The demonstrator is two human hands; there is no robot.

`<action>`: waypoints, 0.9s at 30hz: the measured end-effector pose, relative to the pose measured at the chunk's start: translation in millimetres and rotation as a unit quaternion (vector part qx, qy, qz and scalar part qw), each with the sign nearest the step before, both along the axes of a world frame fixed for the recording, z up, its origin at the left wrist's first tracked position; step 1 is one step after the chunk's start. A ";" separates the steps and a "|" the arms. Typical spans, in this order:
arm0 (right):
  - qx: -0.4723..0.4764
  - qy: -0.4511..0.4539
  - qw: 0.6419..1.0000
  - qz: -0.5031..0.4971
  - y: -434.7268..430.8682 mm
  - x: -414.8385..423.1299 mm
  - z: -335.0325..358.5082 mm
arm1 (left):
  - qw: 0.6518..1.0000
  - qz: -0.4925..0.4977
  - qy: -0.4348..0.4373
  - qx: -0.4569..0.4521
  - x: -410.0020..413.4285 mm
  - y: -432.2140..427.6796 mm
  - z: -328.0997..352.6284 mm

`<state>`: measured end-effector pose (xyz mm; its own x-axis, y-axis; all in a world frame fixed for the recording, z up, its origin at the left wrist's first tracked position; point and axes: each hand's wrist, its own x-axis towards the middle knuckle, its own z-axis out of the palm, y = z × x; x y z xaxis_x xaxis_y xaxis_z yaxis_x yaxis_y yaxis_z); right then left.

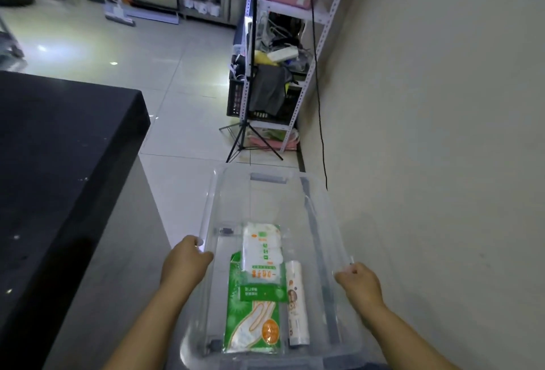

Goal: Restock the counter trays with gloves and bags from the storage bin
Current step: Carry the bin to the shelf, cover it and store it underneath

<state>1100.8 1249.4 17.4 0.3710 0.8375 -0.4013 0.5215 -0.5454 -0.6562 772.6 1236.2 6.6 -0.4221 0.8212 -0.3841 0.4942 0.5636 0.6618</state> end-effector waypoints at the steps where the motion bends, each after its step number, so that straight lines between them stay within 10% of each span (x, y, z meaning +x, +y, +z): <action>1: 0.001 0.000 1.000 0.007 19.3 -3.1 -1.5 | 1.000 0.010 0.000 0.001 -2.7 12.1 -0.4; 27: -0.005 0.065 0.968 0.241 527.3 -160.2 -25.2 | 0.955 0.287 0.067 -0.022 -96.0 354.1 5.8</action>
